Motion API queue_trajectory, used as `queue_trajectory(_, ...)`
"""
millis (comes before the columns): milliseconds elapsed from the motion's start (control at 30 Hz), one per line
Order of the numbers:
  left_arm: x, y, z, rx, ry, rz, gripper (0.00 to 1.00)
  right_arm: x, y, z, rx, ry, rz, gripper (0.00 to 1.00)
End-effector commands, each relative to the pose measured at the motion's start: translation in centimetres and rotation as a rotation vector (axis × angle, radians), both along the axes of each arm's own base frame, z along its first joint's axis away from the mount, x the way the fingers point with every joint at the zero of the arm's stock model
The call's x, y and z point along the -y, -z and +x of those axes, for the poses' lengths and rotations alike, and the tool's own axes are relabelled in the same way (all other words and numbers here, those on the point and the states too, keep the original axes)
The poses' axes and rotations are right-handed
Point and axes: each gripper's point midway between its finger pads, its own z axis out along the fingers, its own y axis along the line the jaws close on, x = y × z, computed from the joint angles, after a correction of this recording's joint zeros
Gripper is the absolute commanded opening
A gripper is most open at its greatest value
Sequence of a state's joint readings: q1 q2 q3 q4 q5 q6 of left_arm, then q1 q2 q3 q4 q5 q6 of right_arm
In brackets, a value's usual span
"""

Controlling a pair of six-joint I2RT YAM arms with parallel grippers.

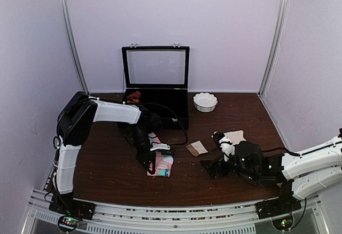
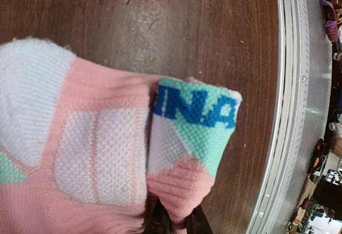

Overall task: Roll the socks
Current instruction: Roll the sock at the center of the board.

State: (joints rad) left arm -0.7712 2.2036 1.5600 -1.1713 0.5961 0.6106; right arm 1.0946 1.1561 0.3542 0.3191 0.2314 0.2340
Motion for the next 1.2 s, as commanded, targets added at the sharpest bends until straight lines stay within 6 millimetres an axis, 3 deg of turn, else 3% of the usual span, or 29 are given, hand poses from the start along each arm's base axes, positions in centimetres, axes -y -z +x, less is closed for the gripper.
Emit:
queue_trajectory(0, -1.9, 3.3, -1.1, -0.086, -0.009, 0.121, 0.00, -5.5, -2.3, -2.5, 0.230, -0.324, -0.079, 0.98)
queue_trajectory(200, -1.8, 3.1, -0.8, -0.172, -0.072, 0.100, 0.00, -12.3, -1.5, -4.7, 0.254, -0.659, -0.163, 0.69)
queue_trajectory(433, -2.4, 3.8, -0.6, -0.166, -0.073, 0.118, 0.00, -17.6, 1.4, -5.6, 0.246, -0.863, -0.230, 0.59)
queue_trajectory(667, -2.7, 4.1, -0.3, -0.142, -0.064, 0.133, 0.00, -18.4, 4.9, -5.7, 0.242, -0.961, -0.349, 0.51)
queue_trajectory(1167, -3.1, 4.1, -0.2, -0.118, -0.040, 0.136, 0.00, -17.9, 7.9, -2.1, 0.283, -0.833, -0.462, 0.44)
